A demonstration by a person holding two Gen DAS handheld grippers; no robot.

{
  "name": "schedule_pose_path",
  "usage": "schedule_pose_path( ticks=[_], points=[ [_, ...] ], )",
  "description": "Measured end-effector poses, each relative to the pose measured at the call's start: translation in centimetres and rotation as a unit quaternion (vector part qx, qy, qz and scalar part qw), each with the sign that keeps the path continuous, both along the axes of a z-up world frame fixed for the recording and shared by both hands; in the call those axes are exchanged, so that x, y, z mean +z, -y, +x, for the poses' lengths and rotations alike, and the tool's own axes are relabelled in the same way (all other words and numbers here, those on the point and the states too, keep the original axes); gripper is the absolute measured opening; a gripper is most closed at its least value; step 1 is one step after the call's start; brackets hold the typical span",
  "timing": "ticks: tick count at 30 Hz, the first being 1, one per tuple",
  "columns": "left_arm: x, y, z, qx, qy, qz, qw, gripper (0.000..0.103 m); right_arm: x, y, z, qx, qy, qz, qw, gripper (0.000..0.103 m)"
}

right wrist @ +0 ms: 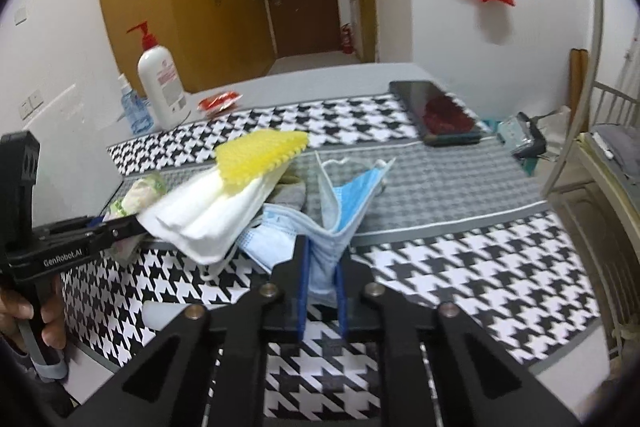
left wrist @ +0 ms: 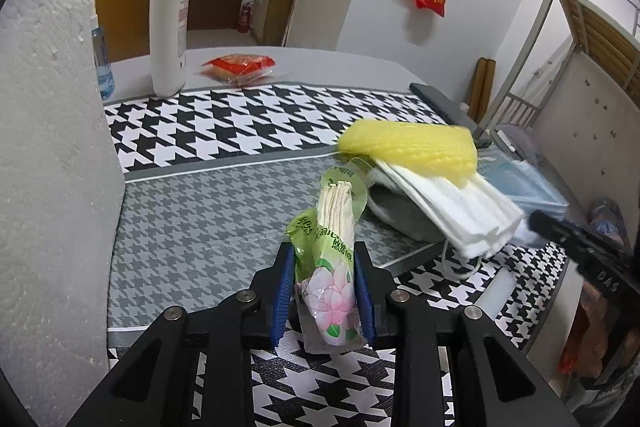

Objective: Organize soft objects
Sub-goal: 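Grasp the blue face mask with the right gripper while the left gripper lifts the tissue pack, then lift the blue face mask up off the cloth pile with the right gripper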

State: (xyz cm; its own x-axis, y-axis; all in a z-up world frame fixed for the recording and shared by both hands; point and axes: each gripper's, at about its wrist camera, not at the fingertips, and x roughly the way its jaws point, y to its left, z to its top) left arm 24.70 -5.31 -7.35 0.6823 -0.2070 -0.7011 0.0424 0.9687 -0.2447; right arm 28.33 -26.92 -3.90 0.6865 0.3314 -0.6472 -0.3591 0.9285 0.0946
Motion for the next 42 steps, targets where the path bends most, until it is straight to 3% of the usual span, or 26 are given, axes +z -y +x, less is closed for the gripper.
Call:
schedule_pose_path(
  ticks=[10,33,37,39,42],
  points=[
    [1.0,0.7,-0.6,-0.014,0.022,0.000,0.9997,0.027,3.9,2.2,-3.5,-0.035,0.058,0.001,0.998,0.015],
    [4.7,1.2,-3.7,-0.017,0.077,0.013,0.9968,0.026,9.8,3.4,-6.8,-0.031,0.161,0.061,0.985,0.015],
    [5.0,1.4,-4.4,-0.018,0.082,0.018,0.9963,0.026,8.5,2.3,-5.8,-0.031,0.135,0.028,0.990,0.015],
    [5.2,1.4,-4.7,-0.019,0.085,0.019,0.9960,0.026,7.7,2.2,-5.3,-0.031,0.112,0.033,0.993,0.015],
    [5.4,1.3,-5.0,-0.018,0.089,0.020,0.9957,0.026,7.8,2.2,-5.3,-0.033,0.116,0.037,0.992,0.015]
  ],
)
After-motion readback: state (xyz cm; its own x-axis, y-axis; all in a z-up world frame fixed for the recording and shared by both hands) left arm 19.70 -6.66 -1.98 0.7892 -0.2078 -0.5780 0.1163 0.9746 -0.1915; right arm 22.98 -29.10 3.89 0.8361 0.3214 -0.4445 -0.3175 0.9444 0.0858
